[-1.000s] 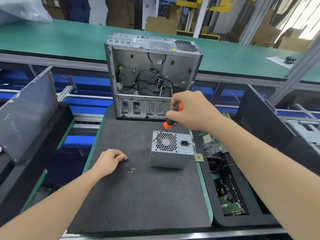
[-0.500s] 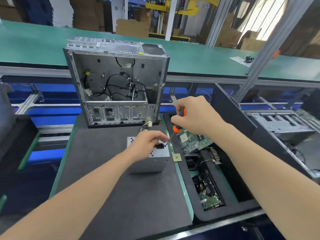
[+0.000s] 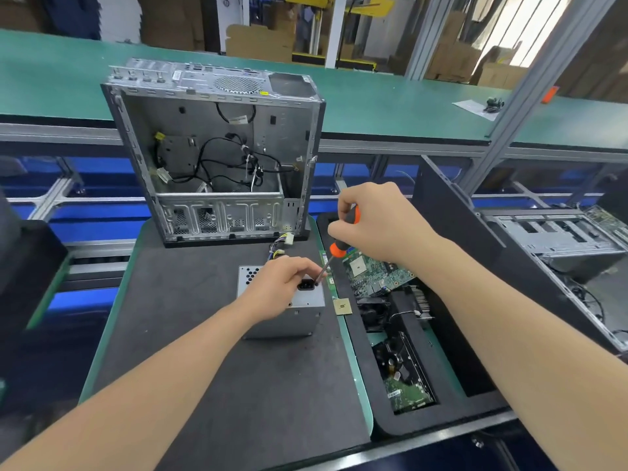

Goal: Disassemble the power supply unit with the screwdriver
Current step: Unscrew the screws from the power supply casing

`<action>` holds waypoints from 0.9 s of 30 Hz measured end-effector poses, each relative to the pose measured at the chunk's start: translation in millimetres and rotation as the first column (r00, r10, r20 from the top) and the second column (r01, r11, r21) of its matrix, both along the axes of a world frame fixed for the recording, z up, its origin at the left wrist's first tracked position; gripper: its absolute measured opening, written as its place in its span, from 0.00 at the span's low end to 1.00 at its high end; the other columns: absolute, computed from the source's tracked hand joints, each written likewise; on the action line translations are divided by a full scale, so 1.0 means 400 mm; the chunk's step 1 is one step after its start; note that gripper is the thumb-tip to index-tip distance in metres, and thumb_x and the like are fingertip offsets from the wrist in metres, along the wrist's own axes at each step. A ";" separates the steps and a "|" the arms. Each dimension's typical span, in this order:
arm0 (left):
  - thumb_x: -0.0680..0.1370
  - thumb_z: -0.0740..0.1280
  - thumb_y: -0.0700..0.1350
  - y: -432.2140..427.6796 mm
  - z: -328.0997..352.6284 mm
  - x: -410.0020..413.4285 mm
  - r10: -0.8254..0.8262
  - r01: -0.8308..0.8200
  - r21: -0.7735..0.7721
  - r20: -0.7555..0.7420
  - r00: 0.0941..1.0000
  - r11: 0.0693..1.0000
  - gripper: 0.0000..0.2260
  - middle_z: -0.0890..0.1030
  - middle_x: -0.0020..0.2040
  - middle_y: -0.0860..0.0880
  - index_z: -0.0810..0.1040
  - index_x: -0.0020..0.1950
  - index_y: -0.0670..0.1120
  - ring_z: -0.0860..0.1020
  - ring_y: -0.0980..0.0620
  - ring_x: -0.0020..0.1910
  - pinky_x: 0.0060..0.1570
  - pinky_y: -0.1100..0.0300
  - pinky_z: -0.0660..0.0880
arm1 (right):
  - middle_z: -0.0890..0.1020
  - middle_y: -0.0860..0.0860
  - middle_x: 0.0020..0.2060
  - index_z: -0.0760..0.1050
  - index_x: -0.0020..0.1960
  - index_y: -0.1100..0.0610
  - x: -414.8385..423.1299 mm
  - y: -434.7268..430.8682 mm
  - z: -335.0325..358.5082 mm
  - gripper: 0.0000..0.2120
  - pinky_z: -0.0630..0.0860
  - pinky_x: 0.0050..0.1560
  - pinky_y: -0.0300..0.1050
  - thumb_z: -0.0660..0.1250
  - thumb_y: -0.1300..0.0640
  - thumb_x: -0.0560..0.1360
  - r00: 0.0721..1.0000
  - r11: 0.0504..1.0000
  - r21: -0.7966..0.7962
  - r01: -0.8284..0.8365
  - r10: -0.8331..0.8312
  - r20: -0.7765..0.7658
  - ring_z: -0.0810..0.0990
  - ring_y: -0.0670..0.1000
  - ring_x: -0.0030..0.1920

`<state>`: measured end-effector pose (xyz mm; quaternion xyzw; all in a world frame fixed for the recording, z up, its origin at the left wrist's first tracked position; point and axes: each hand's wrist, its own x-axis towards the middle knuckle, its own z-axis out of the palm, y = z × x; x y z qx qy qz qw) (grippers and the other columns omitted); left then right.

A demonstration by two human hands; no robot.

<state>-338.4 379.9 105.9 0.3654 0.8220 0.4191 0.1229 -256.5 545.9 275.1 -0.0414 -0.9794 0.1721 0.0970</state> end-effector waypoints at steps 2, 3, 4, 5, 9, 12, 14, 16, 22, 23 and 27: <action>0.85 0.57 0.34 -0.001 -0.005 -0.003 -0.007 0.007 -0.009 0.002 1.000 1.000 0.22 0.85 0.55 0.57 0.85 0.58 0.57 0.76 0.65 0.49 0.43 0.66 0.70 | 0.78 0.50 0.29 0.76 0.40 0.56 -0.006 -0.001 0.001 0.07 0.67 0.29 0.39 0.69 0.53 0.71 1.000 1.000 0.011 -0.005 0.005 0.013 0.69 0.47 0.25; 0.85 0.57 0.34 -0.001 -0.009 -0.005 -0.014 0.014 -0.001 0.010 1.000 1.000 0.22 0.85 0.56 0.57 0.85 0.59 0.56 0.77 0.63 0.53 0.47 0.64 0.72 | 0.79 0.50 0.29 0.76 0.40 0.55 -0.009 -0.002 0.001 0.07 0.67 0.29 0.39 0.69 0.53 0.71 1.000 1.000 0.019 -0.007 0.007 0.019 0.69 0.47 0.25; 0.85 0.57 0.33 -0.001 -0.012 -0.007 -0.022 0.022 0.003 0.019 1.000 1.000 0.22 0.85 0.57 0.56 0.85 0.59 0.56 0.78 0.59 0.58 0.52 0.61 0.74 | 0.79 0.51 0.30 0.76 0.39 0.55 -0.013 -0.002 0.002 0.07 0.67 0.29 0.39 0.69 0.52 0.71 1.000 1.000 0.025 -0.008 0.007 0.024 0.69 0.48 0.25; 0.85 0.57 0.33 -0.002 -0.014 -0.009 -0.026 0.026 0.001 0.024 0.999 1.000 0.22 0.84 0.57 0.56 0.85 0.60 0.57 0.78 0.57 0.60 0.56 0.59 0.75 | 0.80 0.53 0.31 0.76 0.39 0.55 -0.015 -0.002 0.002 0.07 0.68 0.29 0.39 0.69 0.52 0.71 1.000 0.999 0.031 -0.007 0.006 0.027 0.69 0.49 0.25; 0.84 0.57 0.34 0.000 -0.022 -0.013 -0.033 0.033 -0.014 0.005 0.999 0.999 0.23 0.84 0.57 0.55 0.84 0.61 0.59 0.76 0.54 0.60 0.49 0.59 0.73 | 0.81 0.54 0.31 0.76 0.39 0.56 -0.025 -0.003 0.001 0.07 0.66 0.28 0.38 0.69 0.52 0.70 0.999 0.998 0.062 -0.027 0.025 0.022 0.67 0.50 0.25; 0.84 0.58 0.34 -0.001 -0.025 -0.016 -0.033 0.033 -0.003 0.001 0.999 0.999 0.23 0.84 0.56 0.54 0.84 0.61 0.59 0.77 0.52 0.59 0.54 0.54 0.75 | 0.81 0.54 0.32 0.76 0.39 0.55 -0.031 -0.004 0.001 0.07 0.67 0.27 0.39 0.70 0.52 0.70 0.999 0.997 0.066 -0.037 0.035 0.020 0.68 0.49 0.25; 0.84 0.58 0.34 -0.001 -0.025 -0.017 -0.037 0.037 -0.010 0.000 0.999 0.999 0.23 0.84 0.56 0.53 0.84 0.61 0.59 0.76 0.51 0.59 0.58 0.51 0.76 | 0.81 0.53 0.32 0.76 0.39 0.55 -0.034 -0.005 0.000 0.07 0.67 0.28 0.39 0.70 0.52 0.70 0.999 0.997 0.068 -0.040 0.039 0.019 0.68 0.49 0.25; 0.84 0.58 0.34 0.000 -0.023 -0.016 -0.044 0.044 -0.017 -0.006 0.999 0.999 0.23 0.84 0.55 0.52 0.83 0.61 0.59 0.76 0.50 0.59 0.60 0.50 0.76 | 0.80 0.52 0.31 0.76 0.39 0.56 -0.037 -0.006 0.000 0.07 0.67 0.28 0.39 0.69 0.52 0.70 0.999 0.996 0.073 -0.045 0.043 0.019 0.68 0.49 0.26; 0.84 0.58 0.33 -0.001 -0.020 -0.015 -0.033 0.033 -0.005 0.013 0.999 0.999 0.25 0.84 0.54 0.53 0.83 0.61 0.61 0.77 0.52 0.57 0.55 0.54 0.76 | 0.79 0.51 0.31 0.74 0.38 0.54 -0.043 -0.007 -0.002 0.08 0.67 0.30 0.41 0.69 0.52 0.69 0.999 0.994 0.098 -0.052 0.051 0.012 0.67 0.47 0.28; 0.84 0.58 0.34 -0.001 -0.018 -0.014 -0.028 0.029 -0.006 0.015 0.999 1.000 0.24 0.84 0.54 0.53 0.83 0.60 0.62 0.76 0.53 0.56 0.53 0.55 0.75 | 0.79 0.51 0.31 0.74 0.38 0.54 -0.044 -0.007 -0.001 0.07 0.68 0.30 0.42 0.69 0.52 0.69 0.998 0.993 0.102 -0.061 0.060 0.011 0.68 0.47 0.28; 0.83 0.58 0.33 0.000 -0.009 -0.003 -0.025 0.025 0.009 0.016 1.000 1.000 0.23 0.84 0.52 0.59 0.84 0.58 0.59 0.77 0.56 0.55 0.51 0.58 0.74 | 0.80 0.45 0.33 0.75 0.41 0.50 -0.042 0.000 0.023 0.05 0.76 0.35 0.47 0.72 0.55 0.68 0.969 0.972 0.075 -0.225 0.215 0.121 0.75 0.46 0.34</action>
